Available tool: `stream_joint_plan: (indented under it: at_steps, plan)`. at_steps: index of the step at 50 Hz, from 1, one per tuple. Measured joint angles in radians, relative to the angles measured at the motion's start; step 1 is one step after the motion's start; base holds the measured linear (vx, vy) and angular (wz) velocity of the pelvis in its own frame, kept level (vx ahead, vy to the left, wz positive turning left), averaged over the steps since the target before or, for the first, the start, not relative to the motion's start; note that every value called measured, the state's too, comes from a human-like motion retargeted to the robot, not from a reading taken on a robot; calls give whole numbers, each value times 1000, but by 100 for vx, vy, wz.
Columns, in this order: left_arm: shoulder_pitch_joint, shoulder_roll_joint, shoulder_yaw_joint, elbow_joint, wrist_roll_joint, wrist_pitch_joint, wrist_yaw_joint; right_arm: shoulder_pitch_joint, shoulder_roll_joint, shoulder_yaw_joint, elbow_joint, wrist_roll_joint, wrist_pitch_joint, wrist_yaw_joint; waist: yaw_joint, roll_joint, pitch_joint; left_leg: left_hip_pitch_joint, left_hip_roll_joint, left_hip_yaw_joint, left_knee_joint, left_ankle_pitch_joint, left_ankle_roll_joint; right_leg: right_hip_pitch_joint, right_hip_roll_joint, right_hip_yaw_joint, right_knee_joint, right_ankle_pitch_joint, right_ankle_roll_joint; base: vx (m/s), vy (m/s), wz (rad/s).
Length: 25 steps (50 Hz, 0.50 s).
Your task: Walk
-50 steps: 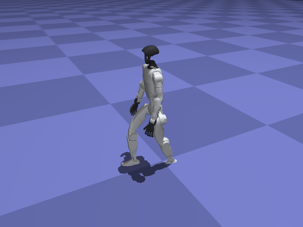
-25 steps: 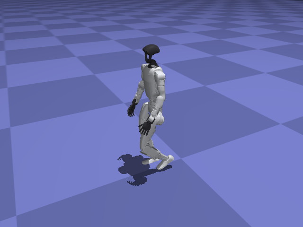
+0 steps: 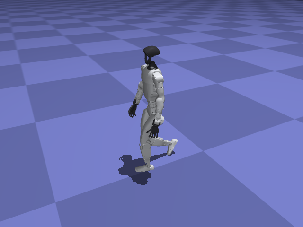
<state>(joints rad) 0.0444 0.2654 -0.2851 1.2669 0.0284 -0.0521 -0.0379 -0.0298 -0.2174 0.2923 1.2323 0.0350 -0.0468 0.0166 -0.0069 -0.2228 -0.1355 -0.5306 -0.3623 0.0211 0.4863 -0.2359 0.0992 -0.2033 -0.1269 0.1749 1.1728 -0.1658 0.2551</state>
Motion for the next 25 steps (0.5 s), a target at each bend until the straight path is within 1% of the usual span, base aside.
stream_joint_plan:
  at_steps: [2,3,5,7,8,10,12,15,17,20,22,25]
  plan:
    - [-17,17,-6,-17,4,2,5,-3,-1,1,-9,12,-1,9,-28,-13,3,68,-27,-21,-39,-25,8,-92,-22,-7,141,35,-9,70,5,38]
    - [-20,22,-13,-26,9,1,12,5,-1,3,-16,15,-4,6,-44,-20,1,96,-41,-27,-42,-45,11,-141,-47,-17,201,8,-29,70,5,29]
    - [-64,44,-15,-44,15,8,15,-14,-7,0,-25,27,-5,9,-63,-7,18,217,-30,-69,-162,-33,1,-245,-71,-52,254,-49,-89,68,4,20]
    - [-81,50,-24,-64,20,6,32,4,-7,-1,-37,34,-11,-1,-95,-10,19,298,-39,-94,-193,-55,-9,-340,-116,-86,254,-143,-133,68,2,33]
    - [-108,60,-21,-73,19,9,33,-4,-11,-4,-43,41,-9,-1,-103,13,33,375,-11,-123,-271,-40,-21,-377,-109,-121,209,-164,-155,68,0,26]
    - [-143,68,-23,-93,17,5,42,0,-12,-14,-48,53,-6,-3,-125,36,49,490,21,-164,-362,-30,-39,-438,-111,-179,99,-194,-173,68,-3,33]
    - [-173,72,-31,-106,16,-5,47,7,-9,-27,-40,68,0,-5,-142,57,60,585,53,-195,-433,-20,-57,-476,-99,-235,-64,-184,-160,68,-6,41]
    - [-209,77,-46,-115,29,-27,48,17,-3,-44,-11,81,9,-9,-154,92,61,693,106,-220,-513,-8,-85,-503,-47,-310,-378,-127,-112,67,-9,28]
    - [-224,78,-57,-114,45,-37,42,21,0,-55,12,78,13,-9,-159,107,50,727,127,-210,-520,-11,-105,-508,-11,-340,-573,-95,-82,67,-11,15]
    - [-222,70,-70,-107,73,-40,30,37,1,-66,37,66,21,-9,-165,103,27,764,126,-205,-479,-12,-131,-530,3,-344,-664,-83,-69,71,-12,9]
    - [-201,55,-75,-95,85,-37,21,51,1,-69,46,59,25,-12,-159,106,12,781,128,-207,-414,-3,-148,-533,16,-331,-612,-61,-89,77,-12,-1]
    - [-165,30,-76,-60,100,-24,-8,58,-12,-71,54,52,30,-12,-161,140,27,779,162,-216,-178,7,-199,-477,59,-328,-499,-43,-139,80,-12,0]
